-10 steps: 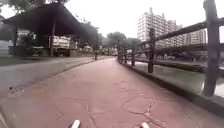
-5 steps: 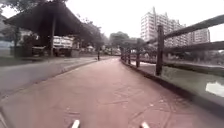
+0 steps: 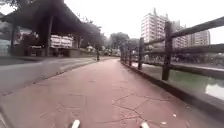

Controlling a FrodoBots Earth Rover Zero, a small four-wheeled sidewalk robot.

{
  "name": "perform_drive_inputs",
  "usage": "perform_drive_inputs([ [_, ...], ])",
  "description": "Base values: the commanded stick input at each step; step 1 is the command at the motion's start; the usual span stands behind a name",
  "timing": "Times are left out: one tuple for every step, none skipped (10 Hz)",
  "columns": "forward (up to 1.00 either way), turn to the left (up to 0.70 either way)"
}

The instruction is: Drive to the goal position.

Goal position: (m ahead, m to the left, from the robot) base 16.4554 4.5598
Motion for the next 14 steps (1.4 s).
perform_drive_inputs([
  [0.70,0.00],
  [0.70,0.00],
  [0.70,0.00],
  [0.70,0.00],
  [0.70,0.00],
  [0.70,0.00],
  [0.70,0.00],
  [0.70,0.00],
  [0.70,0.00],
  [0.70,0.00],
  [0.70,0.00],
  [0.70,0.00],
  [0.70,0.00],
  [0.70,0.00],
])
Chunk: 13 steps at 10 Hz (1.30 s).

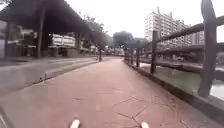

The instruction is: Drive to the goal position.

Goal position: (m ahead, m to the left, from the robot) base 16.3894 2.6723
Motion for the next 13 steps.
perform_drive_inputs([
  [0.70,0.00],
  [0.70,0.00],
  [0.70,0.00],
  [0.70,0.00],
  [0.70,0.00],
  [0.70,0.00],
  [0.70,0.00],
  [0.70,0.00],
  [0.70,0.00],
  [0.70,0.00],
  [0.70,0.00],
  [0.70,0.00],
  [0.70,0.00],
])
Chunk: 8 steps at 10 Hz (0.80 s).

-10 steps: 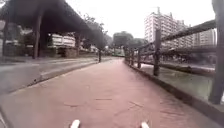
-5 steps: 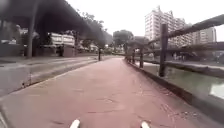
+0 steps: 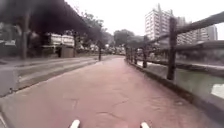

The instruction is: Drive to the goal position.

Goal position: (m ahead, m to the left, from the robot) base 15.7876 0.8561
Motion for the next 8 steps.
perform_drive_inputs([
  [0.70,0.00],
  [0.70,0.00],
  [0.70,0.00],
  [0.70,0.00],
  [0.70,0.00],
  [0.70,0.00],
  [0.70,0.00],
  [0.70,0.00],
])
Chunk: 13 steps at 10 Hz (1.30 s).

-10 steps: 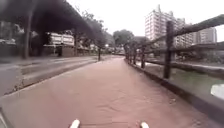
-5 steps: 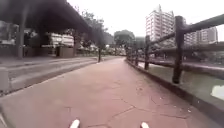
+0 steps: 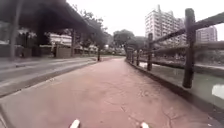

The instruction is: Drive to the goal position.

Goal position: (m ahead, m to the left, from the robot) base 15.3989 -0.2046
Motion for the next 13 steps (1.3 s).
perform_drive_inputs([
  [0.70,0.00],
  [0.70,0.00],
  [0.70,0.00],
  [0.70,0.14],
  [0.70,0.30],
  [0.70,0.19],
  [0.70,0.01],
  [0.70,0.00],
  [0.70,0.00],
  [0.70,0.00],
  [0.70,0.00],
  [0.70,0.00],
  [0.70,0.00],
])
